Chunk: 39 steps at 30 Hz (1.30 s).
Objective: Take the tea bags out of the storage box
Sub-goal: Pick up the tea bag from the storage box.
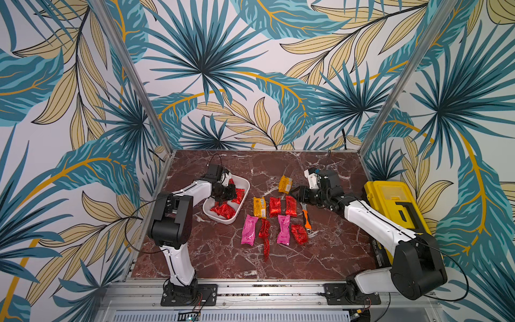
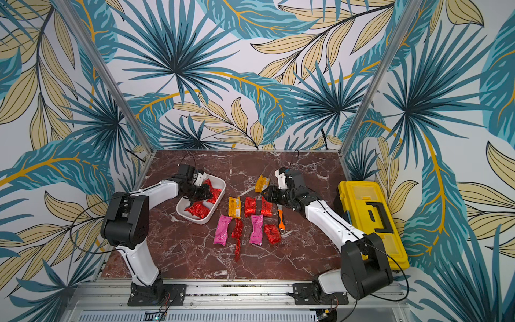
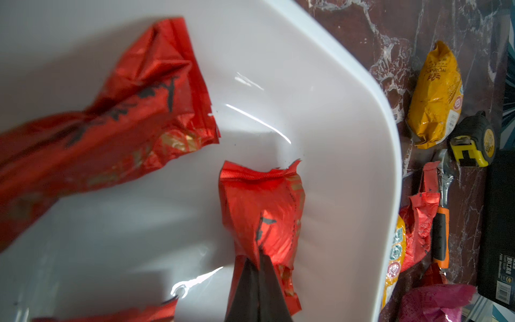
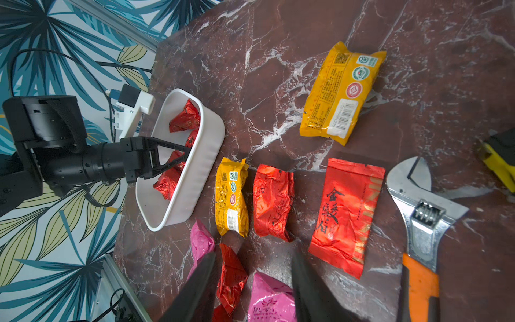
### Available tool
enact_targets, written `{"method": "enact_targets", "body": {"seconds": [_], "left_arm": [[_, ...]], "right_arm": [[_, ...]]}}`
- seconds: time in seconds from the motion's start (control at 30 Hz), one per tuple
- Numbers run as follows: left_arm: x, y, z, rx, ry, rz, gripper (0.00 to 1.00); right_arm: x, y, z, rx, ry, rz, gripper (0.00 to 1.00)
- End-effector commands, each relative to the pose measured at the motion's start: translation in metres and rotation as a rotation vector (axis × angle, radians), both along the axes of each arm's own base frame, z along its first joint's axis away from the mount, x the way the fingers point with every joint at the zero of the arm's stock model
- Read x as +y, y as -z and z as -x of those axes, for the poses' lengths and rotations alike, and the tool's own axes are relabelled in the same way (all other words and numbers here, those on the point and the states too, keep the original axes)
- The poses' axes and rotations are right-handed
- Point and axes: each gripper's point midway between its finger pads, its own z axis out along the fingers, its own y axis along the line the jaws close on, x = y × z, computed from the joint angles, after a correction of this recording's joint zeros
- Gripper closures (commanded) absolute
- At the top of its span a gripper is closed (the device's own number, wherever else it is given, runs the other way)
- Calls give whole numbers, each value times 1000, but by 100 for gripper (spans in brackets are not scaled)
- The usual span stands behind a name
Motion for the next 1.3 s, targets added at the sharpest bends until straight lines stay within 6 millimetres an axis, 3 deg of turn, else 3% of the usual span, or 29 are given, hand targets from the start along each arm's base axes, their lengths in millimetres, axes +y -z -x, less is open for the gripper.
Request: {"method": "enact_targets", "body": {"seconds": [0.0, 0.2, 0.33, 0.47, 0.63, 0.87, 1.0, 1.17, 1.27], "left_arm": [[9, -32, -5, -79, -15, -26, 100], [23, -68, 8, -154, -69, -95, 100], [17, -98, 15, -221, -89, -111, 100], [-25, -121, 15, -287, -66, -42, 100], [-82, -128, 2, -303, -53, 63, 100], [-136, -97, -28, -255, -36, 61, 100], [-147, -74, -48, -238, -44, 21, 100], [-159, -51, -57, -205, -18, -18, 100], [-164, -38, -58, -186, -14, -8, 92]], "right_arm": [[-3, -3, 9, 1, 10, -9, 52], [-4, -10, 15, -4, 20, -34, 52], [-1, -13, 19, 1, 26, -76, 52], [5, -14, 21, 28, 51, -141, 53], [7, -16, 26, 30, 85, -166, 53], [-1, -16, 32, 25, 127, -165, 53], [-2, -18, 34, 22, 130, -167, 53], [-2, -18, 34, 18, 125, -160, 53], [-2, -17, 34, 17, 123, -157, 53]]}}
